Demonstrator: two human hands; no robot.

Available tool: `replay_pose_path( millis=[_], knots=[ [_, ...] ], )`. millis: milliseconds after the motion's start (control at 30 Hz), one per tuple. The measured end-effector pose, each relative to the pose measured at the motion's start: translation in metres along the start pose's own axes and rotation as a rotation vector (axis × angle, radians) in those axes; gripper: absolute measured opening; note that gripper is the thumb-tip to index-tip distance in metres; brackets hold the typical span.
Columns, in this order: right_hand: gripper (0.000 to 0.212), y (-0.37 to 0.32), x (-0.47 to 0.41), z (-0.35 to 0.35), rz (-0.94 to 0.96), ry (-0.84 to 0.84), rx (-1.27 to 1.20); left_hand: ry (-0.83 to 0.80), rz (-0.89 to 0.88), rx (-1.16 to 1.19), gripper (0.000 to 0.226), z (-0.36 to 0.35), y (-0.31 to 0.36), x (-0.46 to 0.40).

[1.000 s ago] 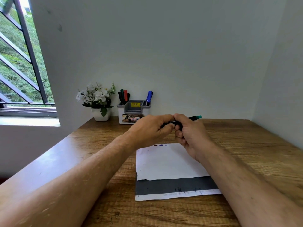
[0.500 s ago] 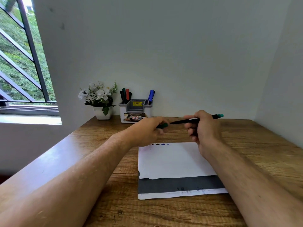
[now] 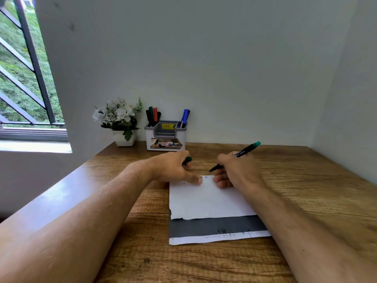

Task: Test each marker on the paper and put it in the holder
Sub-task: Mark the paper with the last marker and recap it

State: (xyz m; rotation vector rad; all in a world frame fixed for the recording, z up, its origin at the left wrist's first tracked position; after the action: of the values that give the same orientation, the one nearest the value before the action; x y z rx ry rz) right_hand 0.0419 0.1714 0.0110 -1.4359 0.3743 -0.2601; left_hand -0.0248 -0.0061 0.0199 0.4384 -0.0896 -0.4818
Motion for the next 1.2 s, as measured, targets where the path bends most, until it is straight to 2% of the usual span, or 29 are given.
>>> replay_pose_path(
  millis=[100,233,567,1200],
  knots=[
    [0.017,0.002,0.000,-0.003,0.011,-0.007,0.077,-0.025,0.032,-0.083,0.056,-0.004,0.000,-0.003],
    [0.018,0.004,-0.003,-0.002,0.072,0.031,0.211,-0.034,0.034,-0.086,0.052,-0.004,0.000,-0.005],
    [0.023,0.009,-0.006,-0.004,0.122,0.036,0.358,-0.025,0.025,-0.064,0.048,-0.005,-0.001,-0.006],
    [0.023,0.012,-0.011,-0.005,0.111,0.059,0.360,-0.022,-0.002,-0.045,0.046,-0.004,-0.001,-0.004]
  ],
)
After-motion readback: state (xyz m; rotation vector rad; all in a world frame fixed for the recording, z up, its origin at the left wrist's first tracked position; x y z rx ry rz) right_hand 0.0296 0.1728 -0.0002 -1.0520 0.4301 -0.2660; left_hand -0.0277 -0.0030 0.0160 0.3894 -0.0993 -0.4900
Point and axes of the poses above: each hand's wrist, its own x-axis away from the middle knuckle, its own z-axis out of the back of the hand, y = z × x, the point moved 2 cm from there along -x, towards the middle knuckle, and after that the axes turned 3 degrees about y, right-handed, at the moved point
